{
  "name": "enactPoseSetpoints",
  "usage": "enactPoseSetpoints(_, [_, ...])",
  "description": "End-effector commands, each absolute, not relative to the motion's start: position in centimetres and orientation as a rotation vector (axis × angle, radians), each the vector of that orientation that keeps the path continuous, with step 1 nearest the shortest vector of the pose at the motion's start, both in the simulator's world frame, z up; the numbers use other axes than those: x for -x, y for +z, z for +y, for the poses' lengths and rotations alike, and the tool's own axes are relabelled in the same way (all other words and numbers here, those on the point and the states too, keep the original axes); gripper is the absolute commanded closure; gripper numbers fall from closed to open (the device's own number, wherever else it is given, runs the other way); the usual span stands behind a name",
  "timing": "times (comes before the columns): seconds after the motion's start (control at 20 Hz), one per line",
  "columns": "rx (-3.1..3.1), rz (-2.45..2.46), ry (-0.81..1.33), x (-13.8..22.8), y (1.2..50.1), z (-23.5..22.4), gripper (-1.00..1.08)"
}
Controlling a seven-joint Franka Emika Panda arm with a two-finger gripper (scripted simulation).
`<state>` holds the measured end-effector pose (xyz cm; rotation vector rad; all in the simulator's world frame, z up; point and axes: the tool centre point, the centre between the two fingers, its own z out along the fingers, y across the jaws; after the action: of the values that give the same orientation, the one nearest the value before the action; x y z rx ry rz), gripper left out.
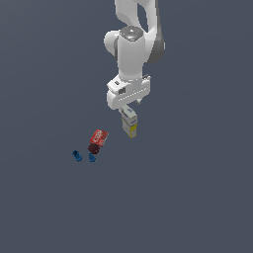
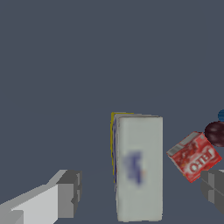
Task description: Pick up a designated object from a clutter of objects.
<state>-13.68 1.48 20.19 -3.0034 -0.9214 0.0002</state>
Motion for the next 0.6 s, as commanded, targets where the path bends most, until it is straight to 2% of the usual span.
enactPoseSetpoints(0.0, [3.003, -0.921, 0.001, 13.7, 19.9, 1.5, -0.92])
enactPoseSetpoints(0.55, [3.002, -0.927, 0.0, 13.9, 16.2, 1.5, -0.92])
